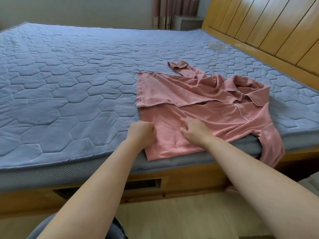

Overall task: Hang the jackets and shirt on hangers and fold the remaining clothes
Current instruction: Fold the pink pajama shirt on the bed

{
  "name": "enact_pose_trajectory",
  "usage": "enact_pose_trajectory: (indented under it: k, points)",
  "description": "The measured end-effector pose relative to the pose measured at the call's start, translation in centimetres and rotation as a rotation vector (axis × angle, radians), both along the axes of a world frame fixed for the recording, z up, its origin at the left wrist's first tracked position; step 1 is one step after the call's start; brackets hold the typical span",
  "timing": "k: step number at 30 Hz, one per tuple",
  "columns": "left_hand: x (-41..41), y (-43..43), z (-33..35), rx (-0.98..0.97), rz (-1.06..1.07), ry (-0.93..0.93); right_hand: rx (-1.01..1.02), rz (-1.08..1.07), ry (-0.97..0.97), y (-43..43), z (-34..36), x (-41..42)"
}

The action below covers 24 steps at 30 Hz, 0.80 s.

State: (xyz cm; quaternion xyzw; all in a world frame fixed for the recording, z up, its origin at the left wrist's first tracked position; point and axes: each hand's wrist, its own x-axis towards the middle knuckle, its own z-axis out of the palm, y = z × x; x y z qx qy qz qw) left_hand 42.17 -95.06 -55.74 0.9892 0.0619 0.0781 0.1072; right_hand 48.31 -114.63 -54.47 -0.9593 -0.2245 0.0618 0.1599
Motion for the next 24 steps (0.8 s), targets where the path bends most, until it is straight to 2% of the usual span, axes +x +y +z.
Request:
enact_pose_trajectory:
  k: [2, 5, 7, 9, 11, 12, 18, 21, 24]
  points:
    - [-0.1, -0.8, -0.5, 0.001, 0.033, -0.056, -0.098, -0.005, 0.081, -0.3, -0.5, 0.5]
    - [1.8, -1.4, -0.3, -0.128, 0.009, -0.169, 0.013, -0.076, 0.073, -0.7, 0.8, 2.9]
    - [4.4, -2.0, 0.1, -0.195, -0.070, -0.286, 0.053, -0.119, -0.068, -1.1, 0.8, 5.1]
    - [7.3, -2.8, 0.4, -0.236, -0.087, -0.342, 0.125, -0.098, -0.315, -1.6, 0.1, 7.5]
    - [11.1, -3.5, 0.9, -0.244, -0.084, -0.326, 0.125, -0.045, -0.498, -1.8, -0.4, 11.4]
    - [13.4, -3.7, 1.1, -0.241, -0.078, -0.282, 0.087, -0.047, -0.517, -1.6, -0.1, 13.8]
    - [27.4, -5.5, 0.5, -0.238, 0.098, 0.098, -0.042, -0.146, -0.326, -0.1, 1.1, 28.1]
    - [33.6, -6.2, 0.3, -0.242, 0.204, 0.166, -0.114, -0.128, -0.220, 1.0, 1.8, 33.9]
    - [37.8, -5.9, -1.2, -0.117, 0.219, 0.157, -0.161, -0.176, 0.042, 1.1, 0.8, 38.0]
